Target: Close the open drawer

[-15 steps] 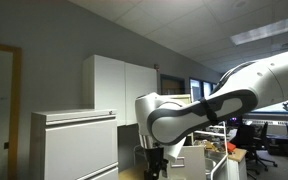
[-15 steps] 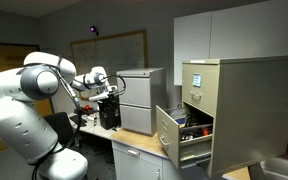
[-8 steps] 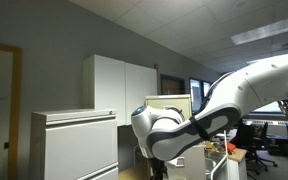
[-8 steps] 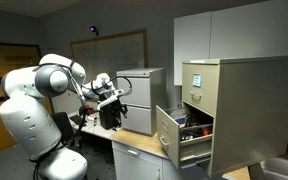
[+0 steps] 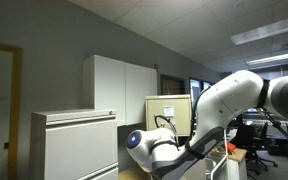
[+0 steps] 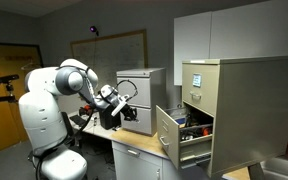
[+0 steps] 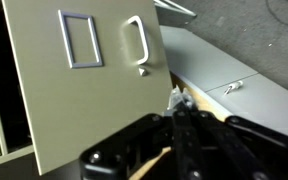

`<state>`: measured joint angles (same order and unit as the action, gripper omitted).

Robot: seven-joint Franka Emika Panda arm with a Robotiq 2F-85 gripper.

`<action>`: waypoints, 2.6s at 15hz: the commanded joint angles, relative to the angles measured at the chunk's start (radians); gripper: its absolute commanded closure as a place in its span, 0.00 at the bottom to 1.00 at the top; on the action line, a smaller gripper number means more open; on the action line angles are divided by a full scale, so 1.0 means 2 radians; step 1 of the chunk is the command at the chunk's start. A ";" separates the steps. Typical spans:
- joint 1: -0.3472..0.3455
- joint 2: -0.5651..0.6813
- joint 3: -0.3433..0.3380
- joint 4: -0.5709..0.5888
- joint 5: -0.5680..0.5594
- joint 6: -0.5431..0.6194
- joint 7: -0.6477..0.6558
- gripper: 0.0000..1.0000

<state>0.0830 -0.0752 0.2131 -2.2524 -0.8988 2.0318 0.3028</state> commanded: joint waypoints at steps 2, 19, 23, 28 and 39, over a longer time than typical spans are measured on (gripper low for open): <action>0.003 0.059 -0.023 0.018 -0.117 0.038 0.113 1.00; -0.076 0.212 -0.112 0.159 -0.603 0.181 0.318 1.00; -0.103 0.264 -0.113 0.236 -0.625 0.191 0.327 1.00; -0.128 0.315 -0.114 0.322 -0.599 0.185 0.329 1.00; -0.147 0.405 -0.118 0.476 -0.544 0.191 0.337 1.00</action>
<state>-0.1874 0.6316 0.0002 -1.4997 -1.9991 2.4071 0.9652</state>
